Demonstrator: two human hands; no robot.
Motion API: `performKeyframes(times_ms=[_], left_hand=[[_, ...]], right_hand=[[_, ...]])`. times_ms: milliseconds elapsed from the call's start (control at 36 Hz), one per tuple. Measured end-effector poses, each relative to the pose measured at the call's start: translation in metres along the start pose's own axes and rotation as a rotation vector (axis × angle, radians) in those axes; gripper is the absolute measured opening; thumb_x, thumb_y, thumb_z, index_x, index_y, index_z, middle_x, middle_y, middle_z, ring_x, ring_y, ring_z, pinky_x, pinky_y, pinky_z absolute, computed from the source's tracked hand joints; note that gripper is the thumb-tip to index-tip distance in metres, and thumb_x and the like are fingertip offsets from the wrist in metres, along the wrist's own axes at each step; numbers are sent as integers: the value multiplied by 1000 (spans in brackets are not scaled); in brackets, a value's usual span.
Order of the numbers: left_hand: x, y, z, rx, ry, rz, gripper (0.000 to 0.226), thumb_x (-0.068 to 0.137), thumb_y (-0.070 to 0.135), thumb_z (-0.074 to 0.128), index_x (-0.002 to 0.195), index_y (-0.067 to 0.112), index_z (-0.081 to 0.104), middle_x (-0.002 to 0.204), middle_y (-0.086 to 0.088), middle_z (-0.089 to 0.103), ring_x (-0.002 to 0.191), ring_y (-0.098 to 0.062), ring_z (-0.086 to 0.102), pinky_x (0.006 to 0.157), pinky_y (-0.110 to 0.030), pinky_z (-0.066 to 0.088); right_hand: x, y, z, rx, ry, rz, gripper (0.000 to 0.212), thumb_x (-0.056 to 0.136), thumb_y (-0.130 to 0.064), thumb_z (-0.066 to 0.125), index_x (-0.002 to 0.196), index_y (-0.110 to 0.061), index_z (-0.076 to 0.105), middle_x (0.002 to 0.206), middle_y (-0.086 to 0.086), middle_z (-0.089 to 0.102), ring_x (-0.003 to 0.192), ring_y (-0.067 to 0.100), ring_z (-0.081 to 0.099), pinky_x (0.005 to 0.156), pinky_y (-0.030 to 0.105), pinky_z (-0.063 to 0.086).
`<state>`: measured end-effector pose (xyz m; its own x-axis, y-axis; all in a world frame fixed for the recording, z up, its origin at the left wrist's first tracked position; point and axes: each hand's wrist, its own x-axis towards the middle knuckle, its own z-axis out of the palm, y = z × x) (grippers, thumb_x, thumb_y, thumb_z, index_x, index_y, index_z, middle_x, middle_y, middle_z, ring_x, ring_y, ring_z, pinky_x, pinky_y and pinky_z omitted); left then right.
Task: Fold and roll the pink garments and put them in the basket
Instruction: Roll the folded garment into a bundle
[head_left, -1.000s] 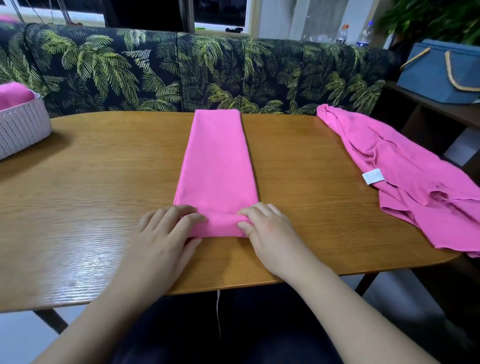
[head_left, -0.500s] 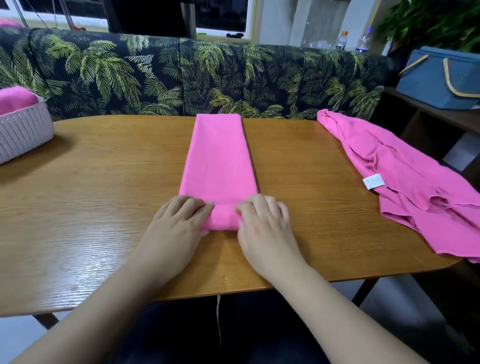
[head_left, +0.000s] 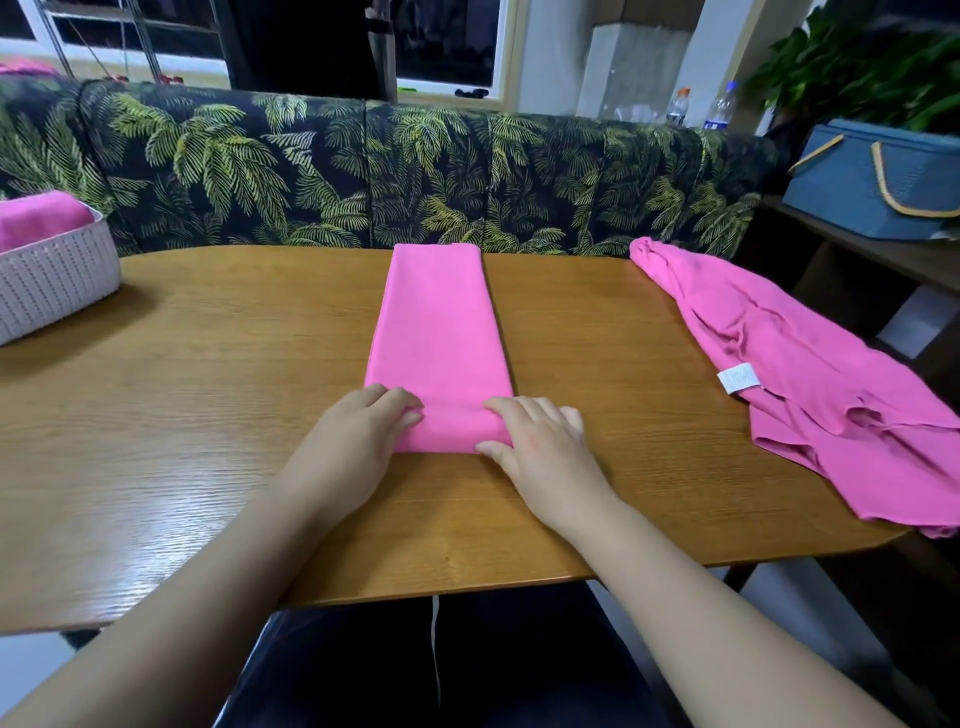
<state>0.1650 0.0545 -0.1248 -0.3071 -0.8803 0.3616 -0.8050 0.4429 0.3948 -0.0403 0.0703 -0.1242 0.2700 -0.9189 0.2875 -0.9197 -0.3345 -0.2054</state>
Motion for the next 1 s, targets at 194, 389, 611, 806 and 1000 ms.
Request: performKeyframes(times_ms=[194, 389, 611, 806, 1000], left_hand=[[-34, 3, -6, -79, 19, 101, 62, 96, 63, 18, 102, 20, 63, 92, 7, 64, 87, -14, 50, 79, -26, 36], [-71, 9, -14, -140, 66, 148, 50, 98, 58, 20, 96, 28, 60, 79, 10, 59, 78, -8, 52, 73, -31, 40], [-93, 11, -19, -170, 114, 152, 34, 98, 57, 25, 100, 36, 52, 87, 20, 58, 80, -2, 53, 73, -22, 39], [-96, 13, -24, 57, 126, 356, 20, 97, 35, 41, 106, 30, 58, 110, 12, 58, 98, -19, 57, 76, -43, 42], [-96, 8, -13, 206, 111, 319, 40, 86, 58, 48, 111, 28, 55, 111, 11, 56, 103, -15, 53, 80, -36, 36]], right_hand=[[-35, -7, -21, 138, -67, -67, 60, 87, -64, 39, 127, -19, 45, 113, -14, 49, 104, 7, 37, 84, 23, 19], [-68, -14, -35, 314, -191, -57, 28, 91, -47, 56, 109, -27, 52, 88, -29, 41, 86, -1, 39, 77, 8, 31], [-66, -17, -43, 422, -361, -53, 16, 89, -47, 58, 97, -33, 53, 95, -21, 50, 87, -6, 47, 74, 10, 35], [-45, -18, -50, 351, -424, -22, 27, 94, -44, 55, 92, -19, 66, 88, 0, 65, 79, 13, 57, 67, 22, 41], [-51, -17, -33, 301, -100, -64, 38, 90, -53, 51, 105, -23, 69, 96, -16, 54, 98, 4, 46, 83, 21, 36]])
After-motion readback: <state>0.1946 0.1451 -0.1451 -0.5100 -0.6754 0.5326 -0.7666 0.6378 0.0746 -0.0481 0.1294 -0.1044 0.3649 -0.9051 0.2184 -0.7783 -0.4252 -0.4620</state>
